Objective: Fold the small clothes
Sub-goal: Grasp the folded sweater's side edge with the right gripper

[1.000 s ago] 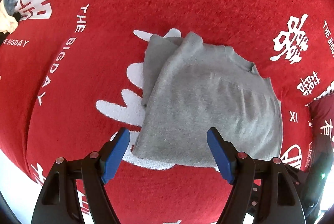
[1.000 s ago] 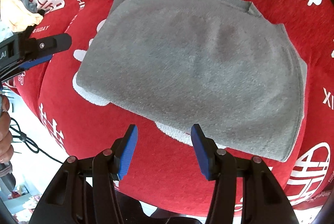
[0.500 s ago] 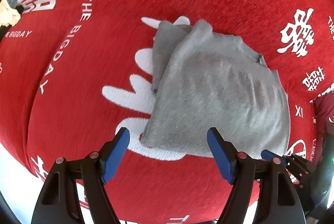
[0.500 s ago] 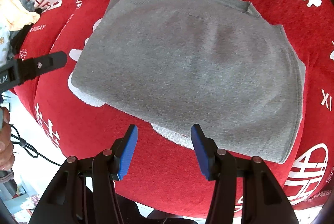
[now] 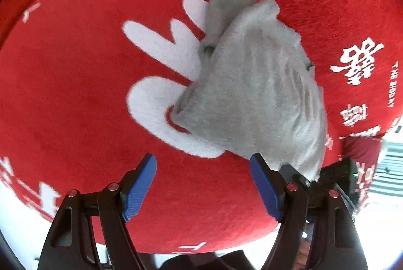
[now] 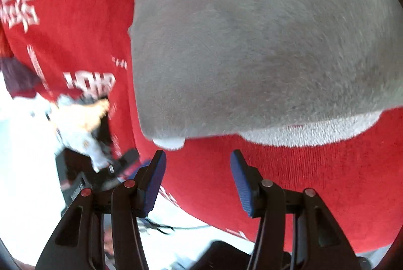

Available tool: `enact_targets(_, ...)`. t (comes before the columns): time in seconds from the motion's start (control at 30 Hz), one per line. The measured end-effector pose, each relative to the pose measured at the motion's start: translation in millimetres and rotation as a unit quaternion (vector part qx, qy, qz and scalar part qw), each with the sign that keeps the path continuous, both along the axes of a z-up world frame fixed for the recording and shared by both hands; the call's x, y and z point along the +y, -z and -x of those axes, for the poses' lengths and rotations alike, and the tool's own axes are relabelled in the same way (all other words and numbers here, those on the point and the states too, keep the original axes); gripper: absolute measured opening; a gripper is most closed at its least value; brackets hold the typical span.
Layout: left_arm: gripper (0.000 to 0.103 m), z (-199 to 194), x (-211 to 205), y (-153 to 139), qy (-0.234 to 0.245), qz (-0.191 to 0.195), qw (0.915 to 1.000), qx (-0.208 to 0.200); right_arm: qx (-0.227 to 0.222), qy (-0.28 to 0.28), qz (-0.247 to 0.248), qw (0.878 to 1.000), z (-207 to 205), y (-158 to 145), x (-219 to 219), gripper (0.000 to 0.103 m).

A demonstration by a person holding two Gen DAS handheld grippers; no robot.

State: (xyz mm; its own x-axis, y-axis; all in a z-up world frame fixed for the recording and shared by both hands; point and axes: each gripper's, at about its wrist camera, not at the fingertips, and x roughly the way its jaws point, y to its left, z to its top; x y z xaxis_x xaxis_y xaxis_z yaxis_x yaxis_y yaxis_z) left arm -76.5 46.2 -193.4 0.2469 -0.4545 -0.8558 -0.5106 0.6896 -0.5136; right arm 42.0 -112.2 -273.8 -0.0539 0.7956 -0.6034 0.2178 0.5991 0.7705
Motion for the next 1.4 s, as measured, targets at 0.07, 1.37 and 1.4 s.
enact_targets(0.07, 0.078, -2, -4, 5, -0.006, 0.021, 0.9997, -0.008, 0.005, 0.036, -0.020, 0.999, -2, 9, -3, 0.057)
enact_targets(1.37, 0.078, -59, -75, -9, 0.066, -0.178, 0.9815, 0.024, 0.032, 0.040, -0.057, 0.997, -28, 8, 9, 0.012)
enact_targets(1.4, 0.078, -59, -74, -10, 0.065, -0.177, 0.9818, 0.025, 0.033, 0.040, -0.056, 0.997, -29, 8, 10, 0.013)
